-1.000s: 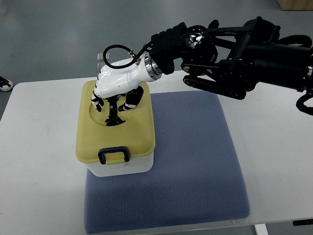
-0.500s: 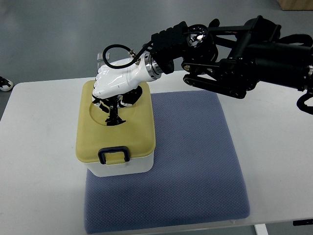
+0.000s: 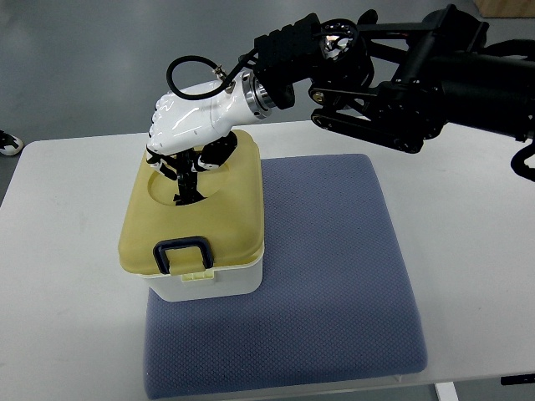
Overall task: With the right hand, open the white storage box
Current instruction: 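Lift the yellow lid up off the white box with the right hand, then carry the lid beside the box and lower it onto the cushion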
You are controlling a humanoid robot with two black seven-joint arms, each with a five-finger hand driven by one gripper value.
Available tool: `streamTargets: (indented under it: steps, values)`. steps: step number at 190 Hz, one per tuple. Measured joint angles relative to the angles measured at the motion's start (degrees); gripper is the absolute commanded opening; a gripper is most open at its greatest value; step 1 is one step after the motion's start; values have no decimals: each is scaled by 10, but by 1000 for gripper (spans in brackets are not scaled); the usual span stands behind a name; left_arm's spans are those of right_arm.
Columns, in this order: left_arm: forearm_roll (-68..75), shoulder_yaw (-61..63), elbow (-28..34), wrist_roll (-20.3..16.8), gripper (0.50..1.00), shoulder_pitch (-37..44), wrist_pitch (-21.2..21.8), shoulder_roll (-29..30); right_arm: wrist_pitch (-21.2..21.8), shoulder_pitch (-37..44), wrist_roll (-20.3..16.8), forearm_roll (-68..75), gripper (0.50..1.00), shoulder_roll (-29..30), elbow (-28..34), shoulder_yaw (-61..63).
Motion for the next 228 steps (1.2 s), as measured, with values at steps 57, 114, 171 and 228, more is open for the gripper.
streamTargets:
  steps: [57, 114, 171, 228]
  values:
    - [0, 0, 0, 0, 1000, 0, 0, 0, -18, 44, 0, 2, 500, -41, 1, 23]
    - [0, 0, 0, 0, 1000, 0, 0, 0, -19, 73, 0, 8, 500, -142, 6, 26]
    - [0, 0, 0, 0, 1000, 0, 0, 0, -19, 61, 0, 7, 500, -275, 52, 20]
    - [0, 0, 0, 0, 1000, 0, 0, 0, -52, 1, 0, 5, 500, -383, 80, 17]
